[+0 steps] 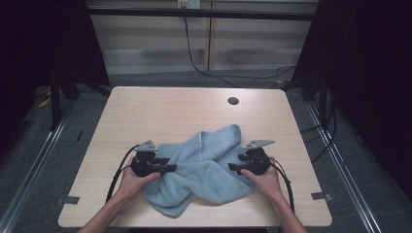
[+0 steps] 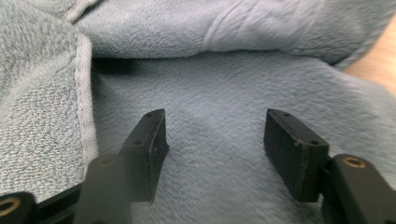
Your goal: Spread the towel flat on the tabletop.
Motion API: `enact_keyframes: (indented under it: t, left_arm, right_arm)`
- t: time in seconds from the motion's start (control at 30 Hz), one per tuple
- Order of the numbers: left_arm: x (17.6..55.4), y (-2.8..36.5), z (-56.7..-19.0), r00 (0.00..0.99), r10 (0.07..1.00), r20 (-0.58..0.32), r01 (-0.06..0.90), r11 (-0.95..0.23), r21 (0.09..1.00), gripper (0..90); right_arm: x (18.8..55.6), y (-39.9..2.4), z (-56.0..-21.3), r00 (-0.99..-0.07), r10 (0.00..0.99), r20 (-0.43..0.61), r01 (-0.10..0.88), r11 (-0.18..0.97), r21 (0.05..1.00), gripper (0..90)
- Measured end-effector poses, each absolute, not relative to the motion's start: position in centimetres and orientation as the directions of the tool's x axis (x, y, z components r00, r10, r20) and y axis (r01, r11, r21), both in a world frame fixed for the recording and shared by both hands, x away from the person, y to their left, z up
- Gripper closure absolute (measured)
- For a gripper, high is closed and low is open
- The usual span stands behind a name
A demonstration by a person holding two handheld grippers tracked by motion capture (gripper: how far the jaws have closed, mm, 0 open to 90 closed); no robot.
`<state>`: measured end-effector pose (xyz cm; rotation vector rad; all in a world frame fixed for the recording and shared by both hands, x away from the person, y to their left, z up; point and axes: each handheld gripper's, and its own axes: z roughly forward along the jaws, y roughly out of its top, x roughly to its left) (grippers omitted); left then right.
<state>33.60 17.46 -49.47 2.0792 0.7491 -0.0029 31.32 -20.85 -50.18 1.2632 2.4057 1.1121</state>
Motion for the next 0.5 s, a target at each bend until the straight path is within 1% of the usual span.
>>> enact_keyframes:
  t: [0.03,0.1,0.13,0.17,0.2,0.23,0.27,0.3,0.33,0.37,0.4,0.43,0.47,0.5]
  left_arm:
    - [33.3,17.6,-49.4,0.823,0.502,-0.265,0.501,-0.424,0.754,64.8]
    - [32.7,17.9,-49.4,0.83,0.491,-0.265,0.498,-0.437,0.749,68.6]
    - [32.4,18.2,-49.3,0.83,0.485,-0.276,0.503,-0.435,0.746,69.1]
    - [31.7,18.8,-49.2,0.83,0.474,-0.294,0.51,-0.432,0.743,68.9]
    - [31.7,18.8,-49.2,0.83,0.474,-0.294,0.51,-0.432,0.743,68.1]
    - [30.9,19.3,-49.0,0.838,0.449,-0.311,0.51,-0.442,0.738,66.3]
    - [30.9,19.3,-49.0,0.838,0.449,-0.311,0.51,-0.442,0.738,64.1]
    - [30.2,19.6,-48.6,0.854,0.439,-0.279,0.478,-0.45,0.754,58.7]
    - [30.2,19.6,-48.6,0.854,0.439,-0.279,0.478,-0.45,0.754,52.2]
    - [30.2,19.5,-48.4,0.855,0.442,-0.27,0.469,-0.44,0.766,52.2]
    - [30.5,19.3,-48.1,0.849,0.452,-0.273,0.474,-0.423,0.772,46.4]
    - [31.1,19.1,-47.8,0.841,0.468,-0.271,0.476,-0.404,0.781,38.1]
    - [31.7,18.8,-47.5,0.836,0.48,-0.265,0.474,-0.39,0.79,38.1]
    - [32.4,18.5,-47.4,0.828,0.495,-0.264,0.476,-0.37,0.798,37.2]
  right_arm:
    - [31.3,-20.8,-50.2,-0.613,0.775,0.155,0.62,0.35,0.702,38.4]
    - [30.9,-20.0,-50.4,-0.619,0.778,0.106,0.598,0.38,0.706,38.3]
    - [30.5,-19.3,-50.4,-0.634,0.771,0.053,0.568,0.418,0.709,41.4]
    - [30.2,-19.0,-50.4,-0.646,0.762,0.044,0.559,0.433,0.707,47.6]
    - [30.2,-19.0,-50.4,-0.646,0.762,0.044,0.559,0.433,0.707,47.6]
    - [29.4,-18.5,-50.1,-0.671,0.74,0.046,0.549,0.455,0.701,64.8]
    - [29.4,-18.5,-50.1,-0.671,0.74,0.046,0.549,0.455,0.701,64.8]
    - [28.8,-18.2,-50.2,-0.694,0.718,0.057,0.533,0.459,0.711,73.4]
    - [28.6,-18.0,-50.2,-0.702,0.709,0.067,0.533,0.461,0.71,79.6]
    - [28.6,-18.0,-50.2,-0.702,0.709,0.067,0.533,0.461,0.71,79.6]
    - [28.5,-17.8,-50.2,-0.708,0.702,0.08,0.536,0.46,0.708,81.6]
    - [28.7,-17.8,-50.2,-0.714,0.694,0.09,0.535,0.46,0.708,83.7]
    - [28.7,-17.8,-50.2,-0.714,0.694,0.09,0.535,0.46,0.708,83.7]
    - [28.8,-17.9,-50.2,-0.711,0.694,0.114,0.546,0.443,0.711,84.1]
